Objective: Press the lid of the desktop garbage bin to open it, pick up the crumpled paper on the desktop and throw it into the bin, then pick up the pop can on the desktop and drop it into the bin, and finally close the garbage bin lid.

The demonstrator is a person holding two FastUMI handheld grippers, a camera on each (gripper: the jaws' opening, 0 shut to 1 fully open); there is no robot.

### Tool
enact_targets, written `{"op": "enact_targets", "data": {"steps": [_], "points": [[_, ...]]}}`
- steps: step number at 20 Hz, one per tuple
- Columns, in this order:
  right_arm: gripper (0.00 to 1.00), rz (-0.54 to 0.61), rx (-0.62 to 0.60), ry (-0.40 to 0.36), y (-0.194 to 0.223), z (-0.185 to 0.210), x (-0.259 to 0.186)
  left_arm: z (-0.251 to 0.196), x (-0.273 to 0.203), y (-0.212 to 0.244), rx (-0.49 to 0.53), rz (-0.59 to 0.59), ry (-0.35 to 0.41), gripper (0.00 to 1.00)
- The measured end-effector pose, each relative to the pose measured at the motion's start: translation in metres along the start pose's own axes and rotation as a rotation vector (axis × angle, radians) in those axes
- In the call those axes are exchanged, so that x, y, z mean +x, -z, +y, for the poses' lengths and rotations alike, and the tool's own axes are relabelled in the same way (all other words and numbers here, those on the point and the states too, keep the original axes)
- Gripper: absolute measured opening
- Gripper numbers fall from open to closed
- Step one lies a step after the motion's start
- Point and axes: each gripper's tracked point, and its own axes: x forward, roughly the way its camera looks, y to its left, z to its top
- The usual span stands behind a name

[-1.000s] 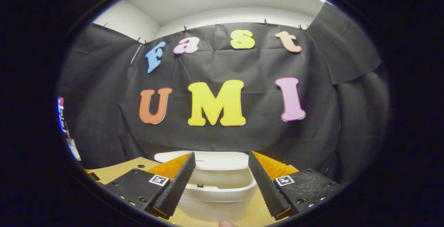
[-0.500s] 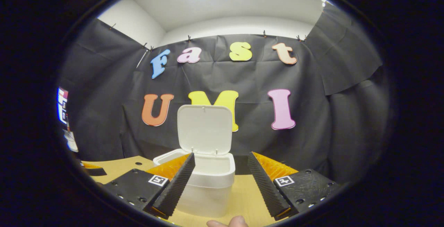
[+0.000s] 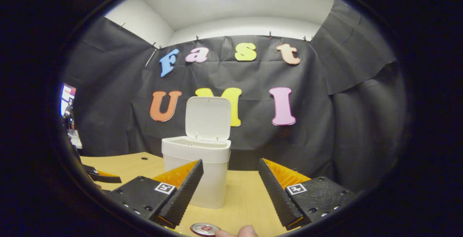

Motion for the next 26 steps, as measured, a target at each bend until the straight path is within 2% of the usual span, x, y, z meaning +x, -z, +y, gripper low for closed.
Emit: {"op": "enact_targets", "data": {"steps": [6,8,15,16,17,20,22,23,25,26], "points": [[0.97,0.103,0.107,0.038,0.051,-0.027,-0.022,-0.012,-0.007,0.057,-0.035,0.121,0.011,0.98],[0.94,0.135,0.142,0.044,0.068,-0.032,-0.028,-0.008,-0.009,0.065,-0.045,0.139,-0.006,0.98],[0.96,0.191,0.152,0.073,0.099,-0.045,-0.042,-0.015,-0.003,0.096,-0.068,0.218,0.003,0.98],[0.99,0.192,0.147,0.072,0.100,-0.046,-0.043,-0.015,-0.002,0.098,-0.070,0.224,0.002,0.97],[0.96,0.190,0.145,0.069,0.101,-0.046,-0.045,-0.014,-0.001,0.099,-0.067,0.226,-0.003,0.96],[0.96,0.191,0.120,0.071,0.107,-0.048,-0.049,-0.010,0.002,0.102,-0.048,0.230,-0.015,0.93],[0.96,0.206,0.104,0.064,0.114,-0.047,-0.052,-0.010,0.003,0.105,-0.047,0.241,-0.011,0.87],[0.96,0.211,0.110,0.057,0.116,-0.045,-0.053,-0.010,0.004,0.106,-0.050,0.245,-0.010,0.79],[0.96,0.209,0.115,0.048,0.117,-0.043,-0.057,-0.013,0.005,0.110,-0.050,0.259,-0.002,0.71],[0.96,0.205,0.105,0.050,0.118,-0.043,-0.059,-0.014,0.005,0.113,-0.050,0.269,-0.001,0.69]]}}
